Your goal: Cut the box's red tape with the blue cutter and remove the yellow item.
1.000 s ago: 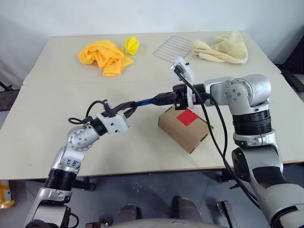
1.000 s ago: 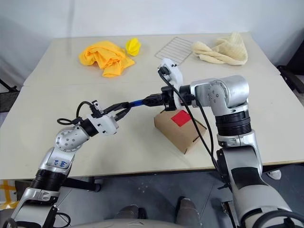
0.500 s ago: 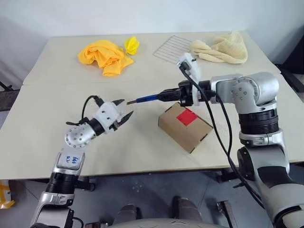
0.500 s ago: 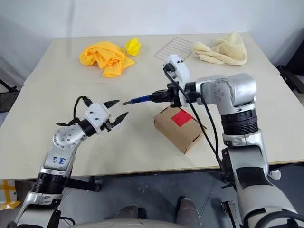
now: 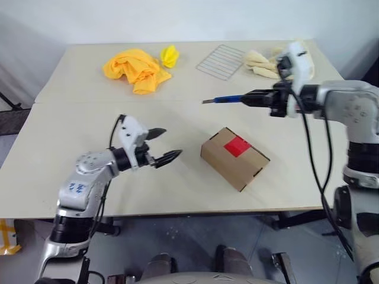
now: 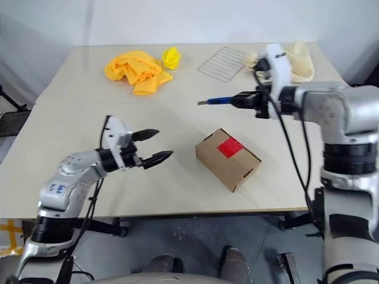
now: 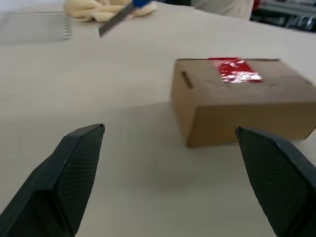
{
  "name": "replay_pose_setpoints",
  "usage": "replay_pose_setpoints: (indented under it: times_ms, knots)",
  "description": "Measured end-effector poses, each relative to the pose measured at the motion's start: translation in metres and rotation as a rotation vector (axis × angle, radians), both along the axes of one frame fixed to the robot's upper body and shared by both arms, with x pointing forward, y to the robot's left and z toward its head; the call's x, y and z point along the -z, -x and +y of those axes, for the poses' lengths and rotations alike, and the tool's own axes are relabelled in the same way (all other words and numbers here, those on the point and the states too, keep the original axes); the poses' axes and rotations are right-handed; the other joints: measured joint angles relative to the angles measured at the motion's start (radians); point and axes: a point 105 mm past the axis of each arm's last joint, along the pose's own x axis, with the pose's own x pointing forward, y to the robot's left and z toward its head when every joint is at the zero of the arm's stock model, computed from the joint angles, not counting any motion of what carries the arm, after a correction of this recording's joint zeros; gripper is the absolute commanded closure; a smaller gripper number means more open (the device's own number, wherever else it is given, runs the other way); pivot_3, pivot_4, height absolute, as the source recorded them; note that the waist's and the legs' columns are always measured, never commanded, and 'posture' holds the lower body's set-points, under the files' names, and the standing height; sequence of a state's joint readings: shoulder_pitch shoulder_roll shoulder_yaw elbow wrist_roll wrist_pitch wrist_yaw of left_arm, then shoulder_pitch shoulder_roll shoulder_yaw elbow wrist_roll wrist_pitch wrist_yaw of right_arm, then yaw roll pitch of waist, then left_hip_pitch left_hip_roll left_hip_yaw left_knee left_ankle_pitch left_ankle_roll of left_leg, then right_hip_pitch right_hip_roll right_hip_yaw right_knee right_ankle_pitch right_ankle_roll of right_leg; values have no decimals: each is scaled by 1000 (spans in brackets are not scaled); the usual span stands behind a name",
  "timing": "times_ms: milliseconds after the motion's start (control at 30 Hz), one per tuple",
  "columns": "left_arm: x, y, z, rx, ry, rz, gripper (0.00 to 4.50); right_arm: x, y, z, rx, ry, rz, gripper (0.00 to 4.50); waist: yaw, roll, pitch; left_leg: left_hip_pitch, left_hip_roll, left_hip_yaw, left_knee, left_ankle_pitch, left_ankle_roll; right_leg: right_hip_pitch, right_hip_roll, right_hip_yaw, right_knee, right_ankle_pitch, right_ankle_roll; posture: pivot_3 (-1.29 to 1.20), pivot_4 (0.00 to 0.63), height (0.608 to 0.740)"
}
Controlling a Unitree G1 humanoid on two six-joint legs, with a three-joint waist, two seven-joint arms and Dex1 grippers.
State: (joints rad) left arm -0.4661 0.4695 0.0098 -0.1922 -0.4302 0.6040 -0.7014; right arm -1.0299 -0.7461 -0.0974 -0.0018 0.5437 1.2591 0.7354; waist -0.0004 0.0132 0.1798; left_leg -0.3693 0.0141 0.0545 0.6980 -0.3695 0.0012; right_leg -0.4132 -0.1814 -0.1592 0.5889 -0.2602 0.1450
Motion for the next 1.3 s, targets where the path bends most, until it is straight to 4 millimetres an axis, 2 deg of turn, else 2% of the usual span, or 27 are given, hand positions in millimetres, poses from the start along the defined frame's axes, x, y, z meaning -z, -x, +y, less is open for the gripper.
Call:
replay_pose_setpoints:
  times_ms: [133, 367, 467, 533, 600, 667, 800, 1300]
  knots:
    - [4, 5, -26, 74, 24, 95, 1472, -5, 16, -17, 38, 11, -28, 4345, 3, -1, 0, 0, 0, 0, 1, 0, 0, 0, 0, 0, 0, 0, 0, 0, 150, 740]
    - [-28, -2, -74, 173, 33, 71, 3545, 5, 39, -40, 120, 40, -21, 4345, 19, -2, 1, 0, -1, 0, 2, 0, 0, 0, 0, 1, 0, 0, 0, 0, 150, 740]
    - [-39, -4, -92, 214, 16, 79, 4484, 10, 48, -41, 133, 51, -21, 4345, 25, -2, 1, 0, 0, 0, 2, 0, 0, 0, 0, 1, 0, 0, 0, 0, 150, 740]
    - [-37, -6, -99, 227, -14, 112, 4500, 19, 52, -42, 142, 69, -2, 4345, 26, -2, 1, 0, -1, 1, 2, 0, 0, 1, 0, 1, 0, 0, 0, 0, 150, 740]
    - [-26, -7, -103, 232, -50, 168, 4500, 26, 54, -41, 146, 83, 17, 4345, 25, -2, 1, 0, -1, 1, 2, 0, 0, 0, 0, 1, 0, 0, 0, 0, 150, 740]
    - [-11, -9, -108, 234, -99, 229, 4500, 26, 56, -38, 143, 94, 7, 4345, 24, -2, 1, 0, -1, 1, 2, 0, 0, 0, 0, 1, 0, 0, 0, 0, 150, 740]
    - [3, -11, -112, 231, -153, 283, 4500, 28, 61, -32, 131, 103, 8, 4345, 25, -2, 1, 0, -1, 1, 2, 0, 0, 0, 0, 1, 0, 0, 0, 0, 150, 740]
    - [3, -17, -118, 225, -197, 273, 4500, 34, 74, -31, 139, 84, 35, 4345, 28, -2, 1, 1, -1, 0, 3, 0, 0, 1, 0, 1, 0, 0, 0, 0, 150, 740]
